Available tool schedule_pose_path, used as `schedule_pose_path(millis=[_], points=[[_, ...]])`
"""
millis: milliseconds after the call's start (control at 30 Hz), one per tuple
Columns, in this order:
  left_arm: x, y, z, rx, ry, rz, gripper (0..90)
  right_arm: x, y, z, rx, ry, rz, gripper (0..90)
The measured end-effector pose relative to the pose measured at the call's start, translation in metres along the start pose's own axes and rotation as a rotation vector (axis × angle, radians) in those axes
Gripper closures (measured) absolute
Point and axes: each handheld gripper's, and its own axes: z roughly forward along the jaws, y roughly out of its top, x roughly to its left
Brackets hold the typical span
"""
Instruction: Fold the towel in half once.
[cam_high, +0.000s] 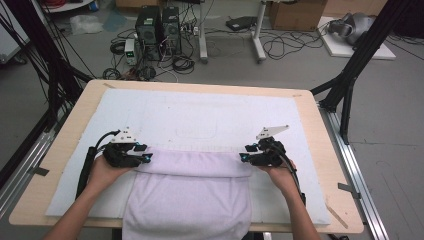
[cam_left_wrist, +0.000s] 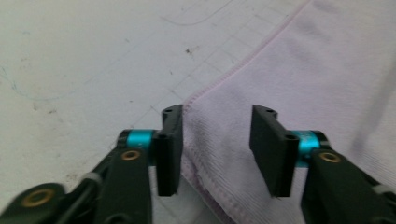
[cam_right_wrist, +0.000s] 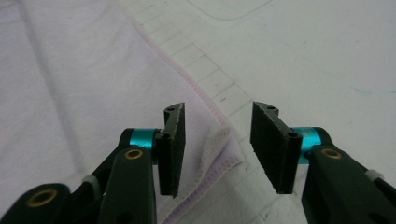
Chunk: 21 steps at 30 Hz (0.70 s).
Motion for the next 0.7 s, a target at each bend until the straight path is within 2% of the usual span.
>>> schedule_pose_path(millis=[67,100,133,167,200,300,433,600,700], points=[[0.003,-0.001,0.004,0.004,-0.001,-0.009,53.6,-0.005,-0.002,0.008,0.025,0.013,0.032,54.2],[0.004,-0.002,0.005,0.006,-0.013,-0.001,60.7,-0.007,-0.003,0.011,0.034,0.025,0.036,57.9],[0.003,-0.002,0.006,0.006,-0.019,0.006,70.7,-0.007,-0.003,0.012,0.045,0.043,0.042,65.3],[0.003,-0.002,0.006,0.001,-0.020,0.016,80.7,-0.006,-0.003,0.013,0.051,0.050,0.028,72.5],[0.003,-0.001,0.004,-0.007,-0.019,0.025,85.4,-0.004,-0.002,0.011,0.055,0.046,0.004,78.3],[0.002,0.000,-0.002,-0.040,-0.015,0.024,86.9,0.002,0.002,0.003,0.014,0.030,-0.036,83.2],[0.002,0.004,-0.012,-0.089,-0.015,0.006,86.9,0.008,0.007,-0.011,-0.036,0.033,-0.048,83.6],[-0.003,0.009,-0.032,-0.156,-0.013,0.013,86.8,0.021,0.012,-0.030,-0.102,0.038,-0.089,83.6],[-0.009,0.006,-0.043,-0.170,-0.006,0.026,86.6,0.031,0.012,-0.041,-0.133,0.040,-0.115,83.5]])
